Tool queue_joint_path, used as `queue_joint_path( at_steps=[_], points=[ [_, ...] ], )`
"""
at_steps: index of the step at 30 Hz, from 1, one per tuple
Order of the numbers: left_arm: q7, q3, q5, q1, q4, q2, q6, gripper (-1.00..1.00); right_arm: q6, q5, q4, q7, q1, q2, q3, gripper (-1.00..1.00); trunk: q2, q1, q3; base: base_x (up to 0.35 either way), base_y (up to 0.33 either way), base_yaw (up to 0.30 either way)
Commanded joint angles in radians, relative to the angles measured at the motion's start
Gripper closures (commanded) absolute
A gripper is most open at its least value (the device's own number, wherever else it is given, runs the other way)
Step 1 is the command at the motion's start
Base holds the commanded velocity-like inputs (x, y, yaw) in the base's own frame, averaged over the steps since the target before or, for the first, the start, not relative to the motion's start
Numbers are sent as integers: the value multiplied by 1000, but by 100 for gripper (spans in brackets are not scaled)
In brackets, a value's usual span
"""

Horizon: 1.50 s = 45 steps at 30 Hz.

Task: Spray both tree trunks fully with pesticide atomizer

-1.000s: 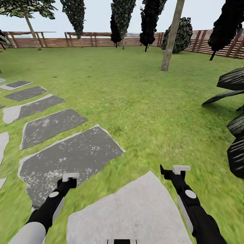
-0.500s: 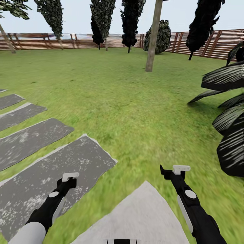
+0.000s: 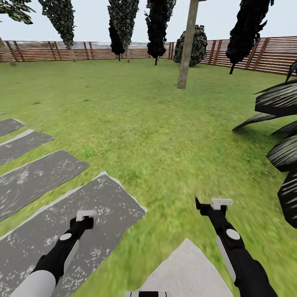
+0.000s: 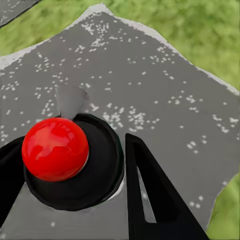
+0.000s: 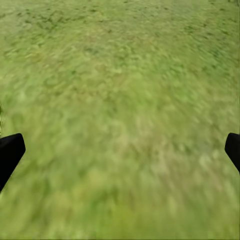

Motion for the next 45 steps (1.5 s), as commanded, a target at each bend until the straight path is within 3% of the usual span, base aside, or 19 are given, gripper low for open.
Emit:
queue_joint_path(
  at_steps=[1,17,35,45],
  points=[
    [-1,0,0,0,0,0,0,100,0,0,-3,0,0,0,0,-100,0,0,0,338,147,0],
    [-2,0,0,0,0,-3,0,100,-1,-3,0,0,8,-1,-1,-100,0,0,20,338,136,-60],
    [-2,1,0,0,0,-2,1,100,-1,-1,17,0,8,0,0,-100,0,0,44,338,6,-78],
    [-2,1,0,0,1,-2,0,100,-1,-3,28,0,8,2,0,-100,0,0,45,338,0,-4]
  ],
)
